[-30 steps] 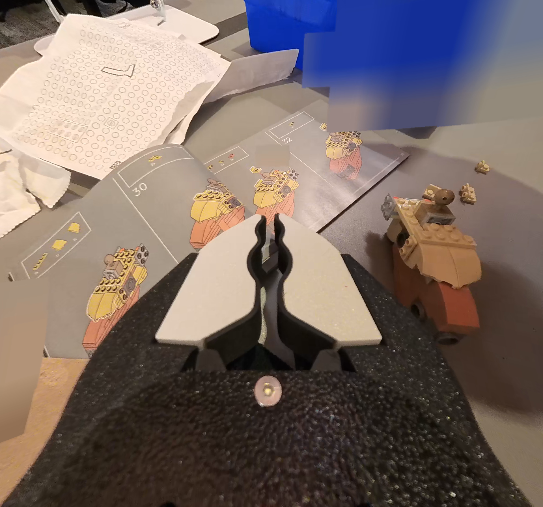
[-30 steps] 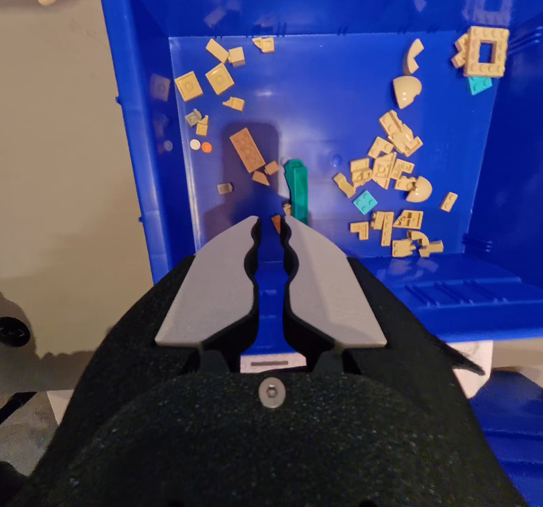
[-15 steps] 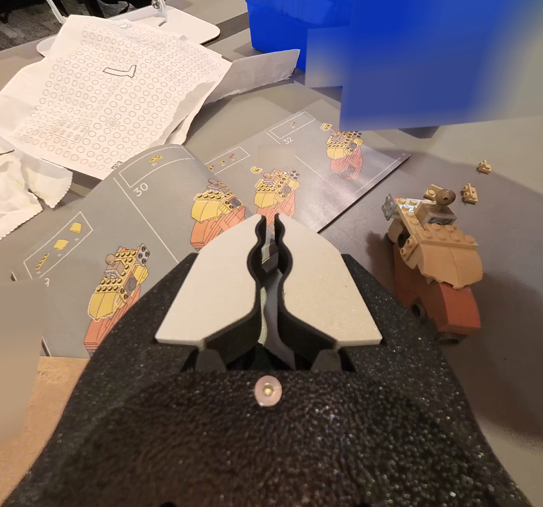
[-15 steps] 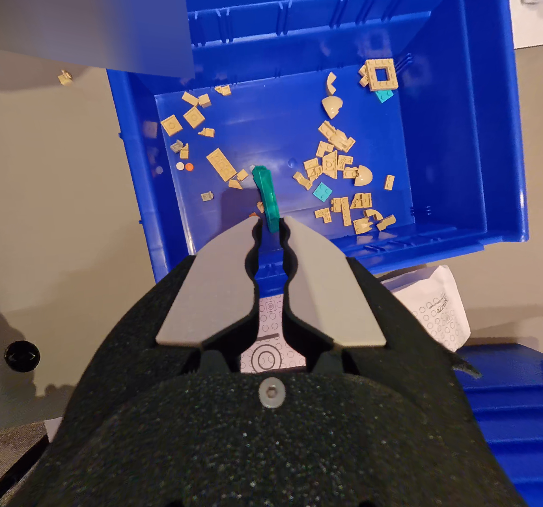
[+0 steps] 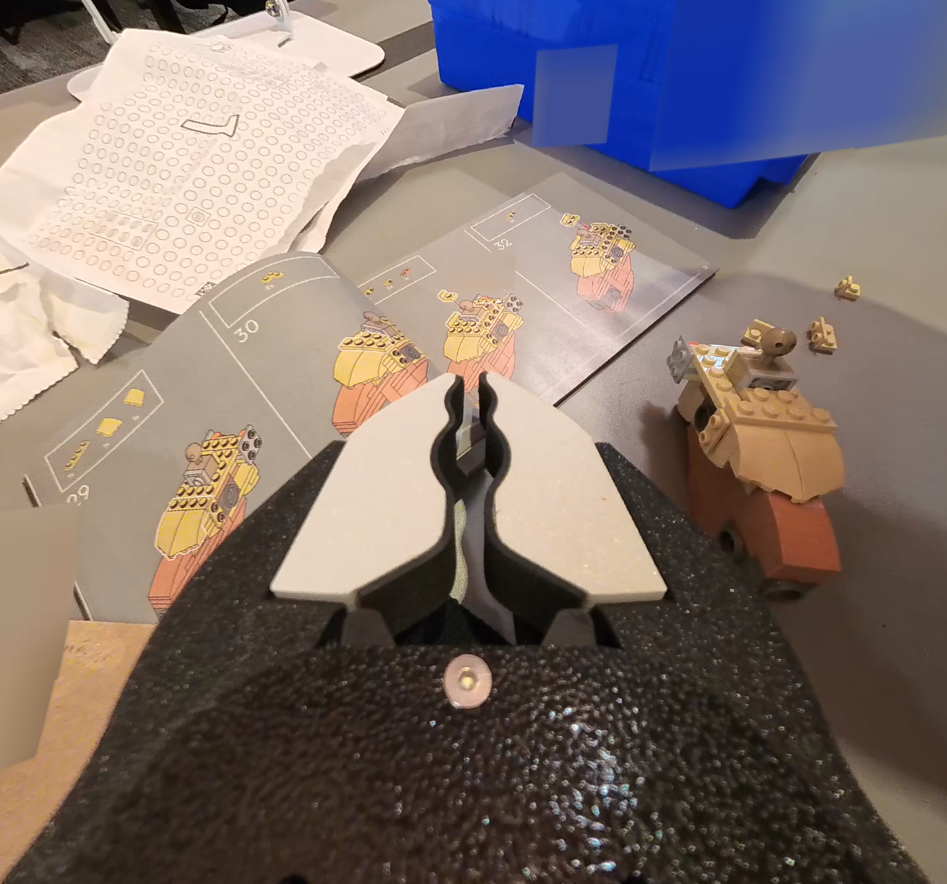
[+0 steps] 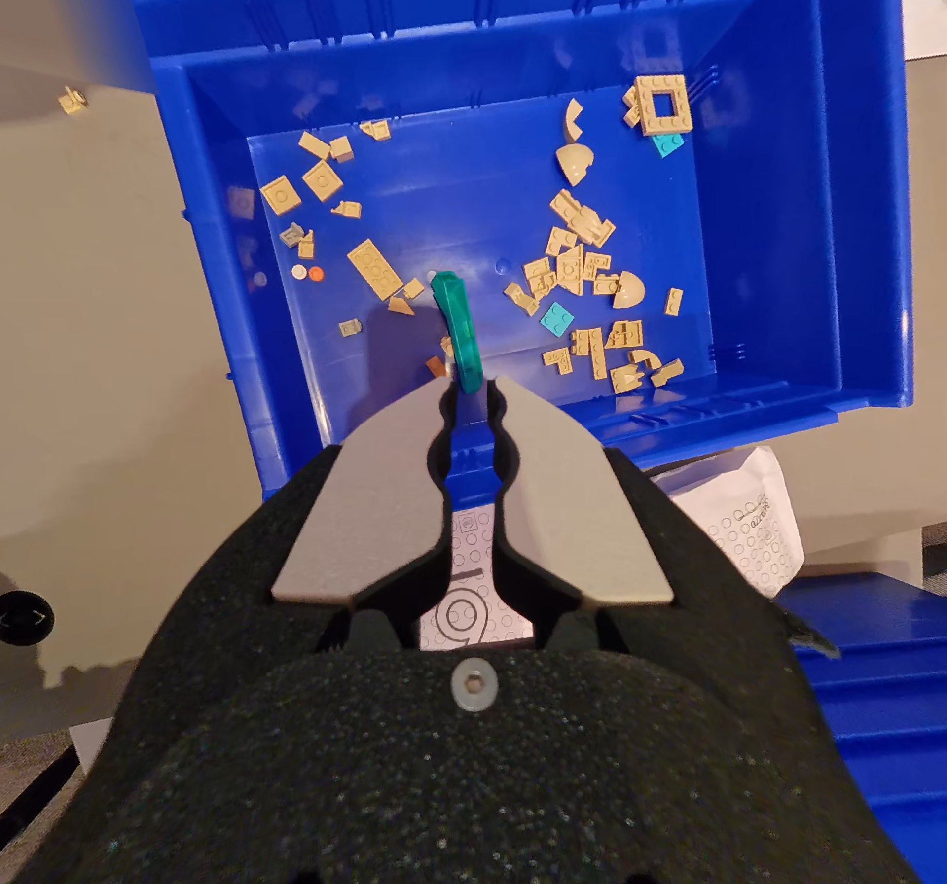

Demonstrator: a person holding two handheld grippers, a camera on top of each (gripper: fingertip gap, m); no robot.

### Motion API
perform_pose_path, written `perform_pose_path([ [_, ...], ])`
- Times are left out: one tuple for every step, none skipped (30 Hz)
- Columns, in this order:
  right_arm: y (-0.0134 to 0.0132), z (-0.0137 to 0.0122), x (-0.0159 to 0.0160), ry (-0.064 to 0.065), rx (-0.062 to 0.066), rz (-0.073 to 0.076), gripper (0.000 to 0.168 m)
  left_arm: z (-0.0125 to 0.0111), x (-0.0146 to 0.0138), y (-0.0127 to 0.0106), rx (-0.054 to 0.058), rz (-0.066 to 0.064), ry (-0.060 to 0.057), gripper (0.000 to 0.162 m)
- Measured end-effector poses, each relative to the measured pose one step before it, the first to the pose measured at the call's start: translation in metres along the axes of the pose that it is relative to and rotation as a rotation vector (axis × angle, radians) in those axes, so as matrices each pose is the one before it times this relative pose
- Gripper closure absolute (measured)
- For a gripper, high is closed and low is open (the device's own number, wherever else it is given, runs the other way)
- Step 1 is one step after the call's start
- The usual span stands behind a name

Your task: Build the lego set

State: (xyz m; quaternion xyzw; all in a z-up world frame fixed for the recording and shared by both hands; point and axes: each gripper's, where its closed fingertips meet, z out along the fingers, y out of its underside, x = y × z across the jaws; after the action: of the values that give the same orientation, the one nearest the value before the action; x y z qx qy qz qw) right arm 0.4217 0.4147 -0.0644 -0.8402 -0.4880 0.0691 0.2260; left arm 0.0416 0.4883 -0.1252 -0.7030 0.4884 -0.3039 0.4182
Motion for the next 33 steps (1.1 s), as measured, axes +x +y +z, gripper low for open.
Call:
perform_pose_path([
  [0.00032, -0.00002, -0.00026, 0.0019, -0.0020, -0.0013, 0.158, 0.00005, -0.00001, 0.00001, -0.0004, 0.0004, -0.0001, 0.157],
  [0.00006, -0.00017, 0.00003, 0.0020, 0.0002, -0.0002, 0.158, 0.00001, -0.00005, -0.00002, 0.0002, 0.0000, -0.0003, 0.157],
  [0.00032, -0.00018, 0.00034, 0.0038, -0.0012, 0.0004, 0.158, -0.00001, 0.00004, 0.00002, -0.0002, -0.0005, 0.0000, 0.157],
  [0.00032, -0.00016, 0.00041, 0.0030, 0.0000, -0.0004, 0.158, 0.00016, -0.00012, 0.00009, -0.0008, -0.0010, 0.0005, 0.157],
  [-0.00009, -0.00004, 0.00025, 0.0010, 0.0016, -0.0001, 0.158, 0.00002, -0.00005, 0.00004, -0.0006, -0.0014, 0.0003, 0.157],
  [-0.00009, -0.00002, 0.00046, 0.0016, 0.0010, 0.0004, 0.158, -0.00003, -0.00011, 0.00002, -0.0001, -0.0014, 0.0001, 0.157],
  [0.00005, 0.00026, 0.00068, 0.0019, -0.0007, 0.0003, 0.158, -0.00004, -0.00009, -0.00001, 0.0003, -0.0007, -0.0001, 0.157],
  [0.00020, 0.00026, 0.00044, 0.0007, -0.0018, -0.0005, 0.158, -0.00007, -0.00003, -0.00003, 0.0007, 0.0004, -0.0005, 0.157],
  [0.00009, 0.00040, 0.00004, -0.0007, -0.0012, -0.0016, 0.158, -0.00003, -0.00005, -0.00015, 0.0006, 0.0006, -0.0008, 0.157],
  [0.00007, 0.00031, 0.00018, 0.0000, -0.0017, -0.0010, 0.158, -0.00001, -0.00003, 0.00002, -0.0002, -0.0001, -0.0002, 0.157],
  [0.00011, 0.00015, 0.00019, 0.0013, -0.0017, -0.0010, 0.158, 0.00012, 0.00000, 0.00011, -0.0006, -0.0006, 0.0001, 0.157],
  [0.00001, 0.00009, 0.00003, 0.0007, 0.0000, -0.0012, 0.158, -0.00005, -0.00009, 0.00002, 0.0000, -0.0005, 0.0000, 0.157],
  [-0.00007, 0.00013, -0.00004, 0.0004, 0.0006, -0.0007, 0.158, -0.00009, -0.00009, -0.00009, 0.0002, -0.0007, -0.0001, 0.157],
  [0.00021, 0.00021, 0.00002, 0.0009, -0.0003, -0.0003, 0.158, 0.00009, -0.00006, 0.00008, -0.0002, -0.0012, 0.0003, 0.157],
  [0.00031, 0.00025, -0.00011, 0.0009, -0.0010, -0.0006, 0.158, 0.00005, -0.00008, -0.00002, -0.0001, -0.0009, 0.0003, 0.157],
  [0.00018, 0.00043, -0.00017, 0.0004, -0.0006, -0.0005, 0.158, -0.00006, -0.00007, 0.00003, 0.0000, -0.0007, 0.0001, 0.157],
  [0.00010, 0.00047, -0.00043, -0.0010, 0.0003, -0.0005, 0.158, 0.00001, 0.00003, 0.00002, -0.0003, -0.0008, 0.0005, 0.157],
  [-0.00033, 0.00058, -0.00043, -0.0013, 0.0018, -0.0010, 0.158, 0.00003, -0.00004, -0.00003, 0.0001, -0.0004, 0.0002, 0.157],
  [-0.00033, 0.00069, -0.00028, -0.0004, 0.0012, -0.0013, 0.158, -0.00004, 0.00001, -0.00011, 0.0001, 0.0000, 0.0000, 0.157],
  [-0.00048, 0.00077, -0.00022, -0.0006, 0.0014, -0.0020, 0.158, -0.00001, 0.00005, 0.00002, -0.0002, -0.0001, 0.0003, 0.157],
  [-0.00067, 0.00086, -0.00022, -0.0008, 0.0013, -0.0026, 0.158, -0.00006, 0.00002, 0.00001, 0.0003, -0.0002, 0.0003, 0.157],
  [-0.00084, 0.00083, -0.00015, -0.0002, 0.0017, -0.0029, 0.158, -0.00002, -0.00004, -0.00008, 0.0009, 0.0000, 0.0000, 0.157],
  [-0.00097, 0.00081, -0.00013, -0.0010, 0.0026, -0.0026, 0.158, -0.00015, -0.00001, -0.00011, 0.0008, -0.0004, 0.0002, 0.157],
  [-0.00100, 0.00083, -0.00032, -0.0023, 0.0029, -0.0023, 0.158, -0.00014, 0.00001, -0.00013, 0.0010, -0.0005, 0.0003, 0.157],
  [-0.00094, 0.00091, -0.00026, -0.0015, 0.0022, -0.0026, 0.158, -0.00009, -0.00007, -0.00022, 0.0017, -0.0001, -0.0001, 0.157],
  [-0.00063, 0.00085, -0.00020, -0.0008, 0.0011, -0.0027, 0.158, -0.00014, 0.00003, -0.00017, 0.0014, 0.0000, 0.0000, 0.157],
  [-0.00045, 0.00100, -0.00026, -0.0018, 0.0007, -0.0021, 0.158, -0.00006, 0.00003, 0.00000, 0.0004, -0.0003, 0.0003, 0.157],
  [-0.00043, 0.00087, -0.00041, -0.0021, 0.0005, -0.0016, 0.158, 0.00000, 0.00003, -0.00001, 0.0001, -0.0001, 0.0002, 0.157],
  [-0.00008, 0.00092, -0.00021, -0.0010, -0.0003, -0.0012, 0.158, 0.00000, 0.00004, 0.00000, 0.0000, 0.0000, 0.0003, 0.157],
  [-0.00014, 0.00074, -0.00028, -0.0019, 0.0001, -0.0009, 0.158, 0.00002, -0.00004, -0.00001, -0.0001, -0.0002, 0.0003, 0.157],
  [-0.00015, 0.00063, -0.00037, -0.0021, 0.0007, -0.0004, 0.158, 0.00001, 0.00002, -0.00002, 0.0001, -0.0001, 0.0002, 0.157],
  [-0.00005, 0.00058, -0.00016, -0.0008, 0.0006, -0.0002, 0.158, -0.00002, 0.00002, -0.00013, 0.0003, -0.0001, 0.0001, 0.157],
  [0.00005, 0.00043, -0.00001, 0.0000, 0.0001, 0.0001, 0.158, -0.00006, -0.00002, 0.00001, 0.0003, -0.0001, 0.0001, 0.157],
])
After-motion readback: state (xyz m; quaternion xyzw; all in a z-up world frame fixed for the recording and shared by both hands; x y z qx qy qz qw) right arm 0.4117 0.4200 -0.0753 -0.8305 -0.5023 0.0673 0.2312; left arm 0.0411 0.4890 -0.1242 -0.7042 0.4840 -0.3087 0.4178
